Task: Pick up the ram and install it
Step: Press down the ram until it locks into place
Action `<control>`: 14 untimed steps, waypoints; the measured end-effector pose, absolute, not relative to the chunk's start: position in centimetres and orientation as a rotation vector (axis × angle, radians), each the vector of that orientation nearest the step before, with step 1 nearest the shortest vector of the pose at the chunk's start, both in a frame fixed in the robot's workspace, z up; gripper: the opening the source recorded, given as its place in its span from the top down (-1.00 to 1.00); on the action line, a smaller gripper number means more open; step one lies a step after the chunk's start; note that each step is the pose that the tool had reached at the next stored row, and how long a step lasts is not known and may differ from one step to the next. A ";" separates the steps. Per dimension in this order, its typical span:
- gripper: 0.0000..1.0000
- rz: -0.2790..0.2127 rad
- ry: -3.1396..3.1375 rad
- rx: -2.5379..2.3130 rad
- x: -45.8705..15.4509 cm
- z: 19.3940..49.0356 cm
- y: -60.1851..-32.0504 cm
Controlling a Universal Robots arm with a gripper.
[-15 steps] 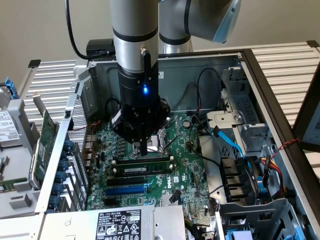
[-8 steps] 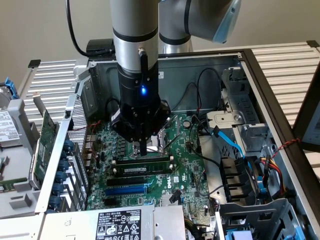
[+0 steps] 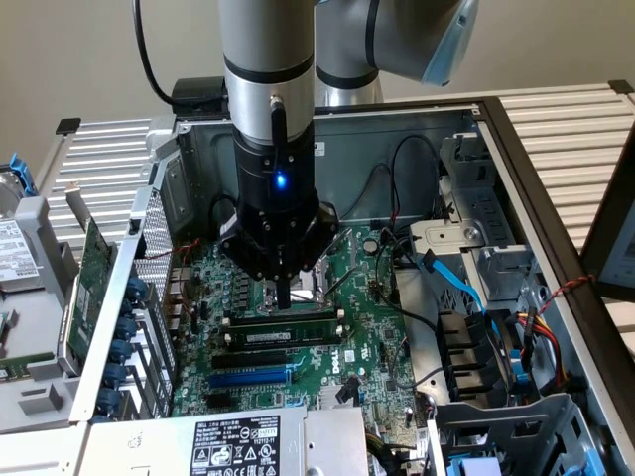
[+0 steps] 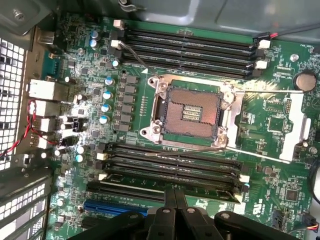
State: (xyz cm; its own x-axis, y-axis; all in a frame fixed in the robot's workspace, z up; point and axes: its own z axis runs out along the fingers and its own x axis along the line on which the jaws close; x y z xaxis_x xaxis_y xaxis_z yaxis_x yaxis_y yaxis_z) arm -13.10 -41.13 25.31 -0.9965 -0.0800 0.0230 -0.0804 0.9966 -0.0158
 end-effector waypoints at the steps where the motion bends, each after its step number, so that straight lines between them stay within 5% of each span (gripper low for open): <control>1: 0.79 0.028 -3.117 0.109 -13.1 25.3 -41.1; 14: 0.79 0.051 -3.142 -0.074 -13.1 25.3 -41.1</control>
